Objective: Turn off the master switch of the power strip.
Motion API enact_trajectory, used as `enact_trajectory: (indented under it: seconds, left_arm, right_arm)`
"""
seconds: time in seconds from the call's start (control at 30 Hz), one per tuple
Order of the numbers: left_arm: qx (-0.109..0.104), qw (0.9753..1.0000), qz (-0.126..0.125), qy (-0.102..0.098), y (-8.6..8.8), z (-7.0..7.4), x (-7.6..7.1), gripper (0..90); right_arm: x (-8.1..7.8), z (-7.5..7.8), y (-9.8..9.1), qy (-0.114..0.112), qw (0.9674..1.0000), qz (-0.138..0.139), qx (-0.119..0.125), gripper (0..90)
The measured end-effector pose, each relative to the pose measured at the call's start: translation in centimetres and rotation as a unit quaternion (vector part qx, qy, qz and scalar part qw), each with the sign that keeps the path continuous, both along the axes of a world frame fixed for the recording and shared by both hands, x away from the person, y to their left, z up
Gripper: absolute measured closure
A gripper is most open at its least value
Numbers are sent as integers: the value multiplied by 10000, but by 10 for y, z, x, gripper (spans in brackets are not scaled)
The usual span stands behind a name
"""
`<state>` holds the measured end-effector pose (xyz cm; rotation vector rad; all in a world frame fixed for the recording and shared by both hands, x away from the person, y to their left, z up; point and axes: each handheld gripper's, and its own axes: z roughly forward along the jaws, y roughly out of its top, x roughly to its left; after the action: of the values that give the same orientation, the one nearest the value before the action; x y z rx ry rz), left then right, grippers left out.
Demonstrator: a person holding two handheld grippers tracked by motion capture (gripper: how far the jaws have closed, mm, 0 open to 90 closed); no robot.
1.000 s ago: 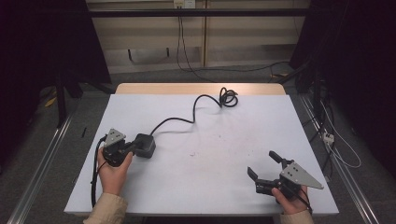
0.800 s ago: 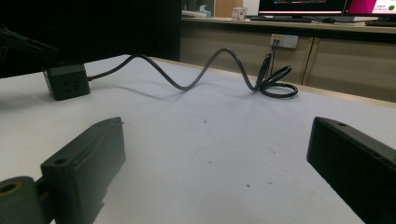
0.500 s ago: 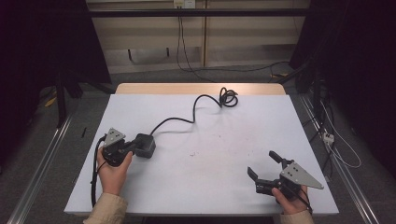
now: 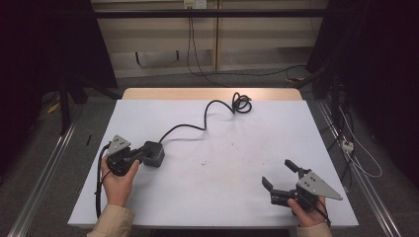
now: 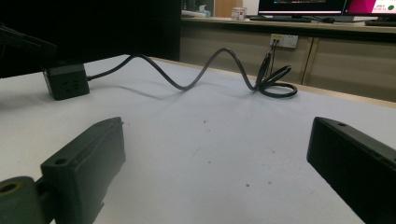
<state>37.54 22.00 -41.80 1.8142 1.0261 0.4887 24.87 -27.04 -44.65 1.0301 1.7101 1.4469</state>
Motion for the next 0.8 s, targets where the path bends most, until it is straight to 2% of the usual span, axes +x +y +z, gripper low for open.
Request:
enact_trajectory:
  seconds: [0.1,0.23,0.33,0.53,0.8]
  left_arm:
    - [-75,10000,-12,10,0,1,-1,759]
    - [-21,10000,21,28,0,3,-1,675]
    - [-107,9999,-25,63,1,3,-1,608]
    - [-206,9997,-149,53,1,4,-2,517]
    - [-272,9993,-198,162,1,4,-2,383]
  right_arm:
    - [0,0,0,-3,10000,-3,-2,38]
    - [0,0,-1,-3,10000,-13,8,38]
    - [0,0,-1,-4,10000,0,-9,38]
    - [0,0,-1,-1,10000,-11,6,38]
    - [0,0,-1,-3,10000,-5,2,38]
